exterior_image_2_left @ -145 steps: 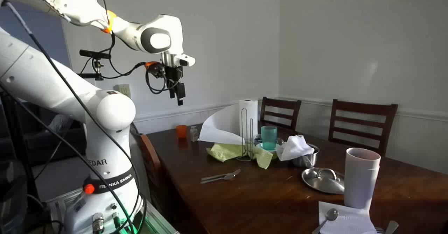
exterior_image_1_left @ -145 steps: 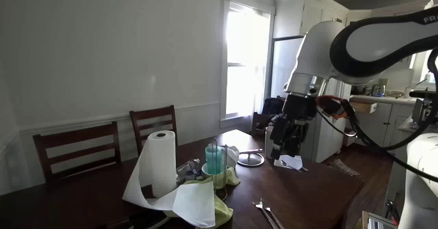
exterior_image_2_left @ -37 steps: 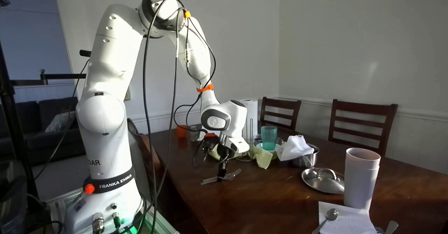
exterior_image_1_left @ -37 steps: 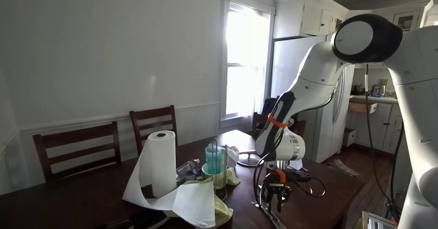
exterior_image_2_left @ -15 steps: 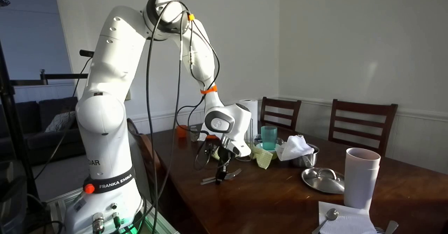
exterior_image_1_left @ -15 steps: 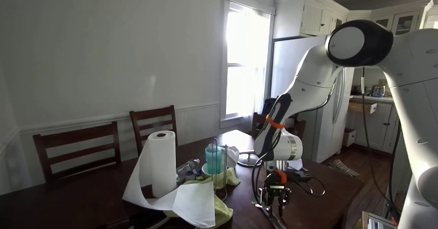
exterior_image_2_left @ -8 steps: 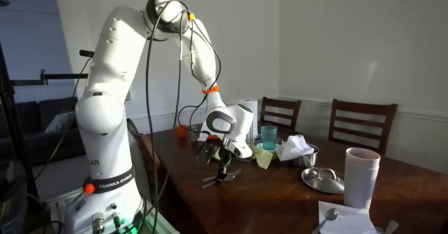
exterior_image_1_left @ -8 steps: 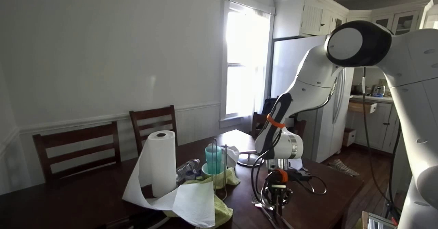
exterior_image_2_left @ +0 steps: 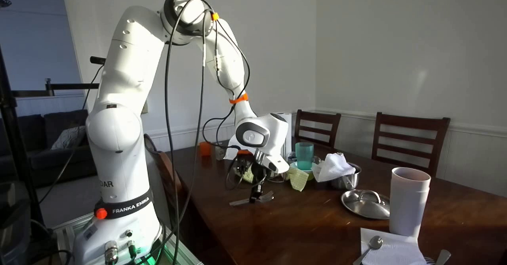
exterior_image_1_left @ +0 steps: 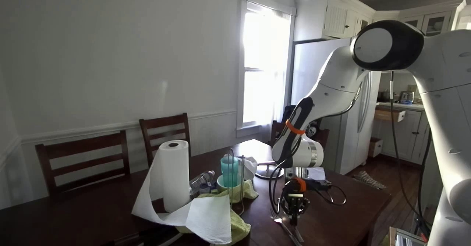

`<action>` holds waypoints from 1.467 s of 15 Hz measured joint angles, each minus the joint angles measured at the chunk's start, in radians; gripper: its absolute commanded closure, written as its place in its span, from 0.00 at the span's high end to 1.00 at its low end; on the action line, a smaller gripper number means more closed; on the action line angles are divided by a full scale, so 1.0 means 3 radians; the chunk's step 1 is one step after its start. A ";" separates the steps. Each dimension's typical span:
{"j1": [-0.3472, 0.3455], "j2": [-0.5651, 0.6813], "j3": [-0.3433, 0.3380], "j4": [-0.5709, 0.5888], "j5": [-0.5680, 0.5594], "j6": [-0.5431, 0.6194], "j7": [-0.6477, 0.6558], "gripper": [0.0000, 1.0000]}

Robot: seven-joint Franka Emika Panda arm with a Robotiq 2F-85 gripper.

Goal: Pick up the silver spoon and put it on the white kitchen paper on the right

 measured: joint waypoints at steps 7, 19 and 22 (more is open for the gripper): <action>0.0216 -0.0342 -0.0471 0.0529 -0.1128 -0.0152 0.0602 0.02; -0.0153 0.0127 -0.1230 0.1703 -0.2183 -0.1154 0.0891 0.02; -0.0290 0.0398 -0.1248 0.1851 -0.2232 -0.1189 0.0802 0.09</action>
